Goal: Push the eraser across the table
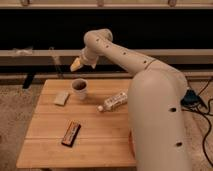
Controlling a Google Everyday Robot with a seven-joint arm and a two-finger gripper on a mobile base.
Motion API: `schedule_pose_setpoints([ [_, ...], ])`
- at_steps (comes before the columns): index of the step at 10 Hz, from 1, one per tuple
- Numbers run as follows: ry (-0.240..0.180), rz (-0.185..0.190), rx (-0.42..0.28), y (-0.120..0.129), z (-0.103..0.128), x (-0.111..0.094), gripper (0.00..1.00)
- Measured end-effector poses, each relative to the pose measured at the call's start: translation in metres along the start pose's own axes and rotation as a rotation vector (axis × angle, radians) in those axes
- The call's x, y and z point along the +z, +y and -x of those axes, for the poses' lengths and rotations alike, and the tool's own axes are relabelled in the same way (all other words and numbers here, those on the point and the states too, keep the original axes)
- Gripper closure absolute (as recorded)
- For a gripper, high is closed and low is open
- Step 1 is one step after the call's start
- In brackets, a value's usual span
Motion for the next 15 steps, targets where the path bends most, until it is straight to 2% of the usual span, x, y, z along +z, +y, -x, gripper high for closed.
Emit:
schedule_pose_setpoints([
  [11, 0.0, 0.001, -0.002, 0.0, 0.001, 0.001, 0.2],
  [13, 0.003, -0.003, -0.024, -0.002, 0.014, -0.004, 0.2],
  [15, 0.003, -0.016, -0.052, -0.015, 0.045, -0.012, 0.2],
])
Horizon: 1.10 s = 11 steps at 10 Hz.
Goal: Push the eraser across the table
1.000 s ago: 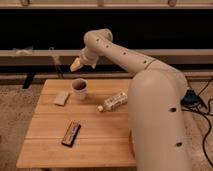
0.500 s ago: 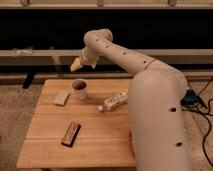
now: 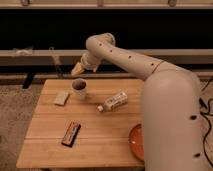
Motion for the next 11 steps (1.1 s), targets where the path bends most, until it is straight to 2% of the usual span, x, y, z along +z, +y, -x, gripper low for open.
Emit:
schedule_pose_setpoints([
  [1, -0.004, -0.004, -0.011, -0.011, 0.017, -0.002, 0.2],
  [3, -0.043, -0.003, -0.048, -0.039, 0.06, 0.004, 0.2],
  [5, -0.102, 0.007, -0.091, -0.056, 0.096, 0.018, 0.2],
  [6, -0.146, 0.018, -0.116, -0.059, 0.115, 0.028, 0.22],
  [8, -0.209, 0.032, -0.138, -0.06, 0.135, 0.045, 0.36],
  [10, -0.282, 0.052, -0.155, -0.063, 0.154, 0.077, 0.59],
  [11, -0.307, 0.063, -0.16, -0.061, 0.16, 0.088, 0.67],
])
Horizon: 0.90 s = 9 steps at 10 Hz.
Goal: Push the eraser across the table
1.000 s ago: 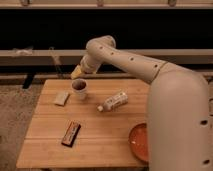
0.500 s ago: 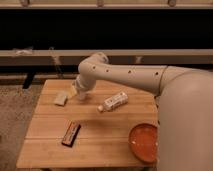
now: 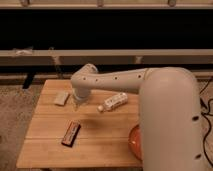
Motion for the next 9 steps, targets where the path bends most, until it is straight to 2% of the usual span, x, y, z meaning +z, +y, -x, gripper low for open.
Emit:
schedule_pose_setpoints([
  [2, -0.037, 0.016, -0.013, -0.003, -0.002, 0.02, 0.89],
  [3, -0.046, 0.022, -0.017, -0.003, -0.001, 0.022, 0.97],
  [6, -0.059, 0.021, -0.03, -0.014, 0.016, 0.021, 1.0],
  [9, -0.075, 0.013, -0.008, -0.017, 0.032, 0.031, 1.0],
])
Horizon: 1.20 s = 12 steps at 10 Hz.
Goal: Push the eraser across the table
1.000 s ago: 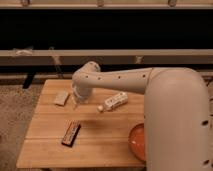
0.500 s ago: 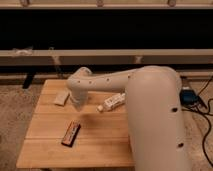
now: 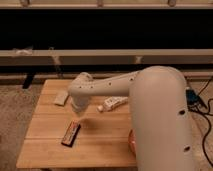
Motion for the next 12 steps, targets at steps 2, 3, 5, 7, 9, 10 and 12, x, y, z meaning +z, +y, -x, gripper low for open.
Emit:
schedule_pose_setpoints([
  [2, -0.012, -0.009, 0.003, -0.005, 0.0, 0.01, 1.0],
  [3, -0.023, -0.009, 0.007, -0.002, 0.001, 0.014, 1.0],
  [5, -0.036, -0.012, -0.005, -0.005, -0.002, 0.019, 1.0],
  [7, -0.061, -0.014, -0.02, -0.008, -0.001, 0.027, 1.0],
  [9, -0.075, -0.016, -0.034, -0.012, -0.001, 0.032, 1.0],
  [10, -0.082, -0.018, -0.045, -0.017, -0.002, 0.035, 1.0],
  [12, -0.09, -0.018, -0.052, -0.021, 0.001, 0.037, 1.0],
])
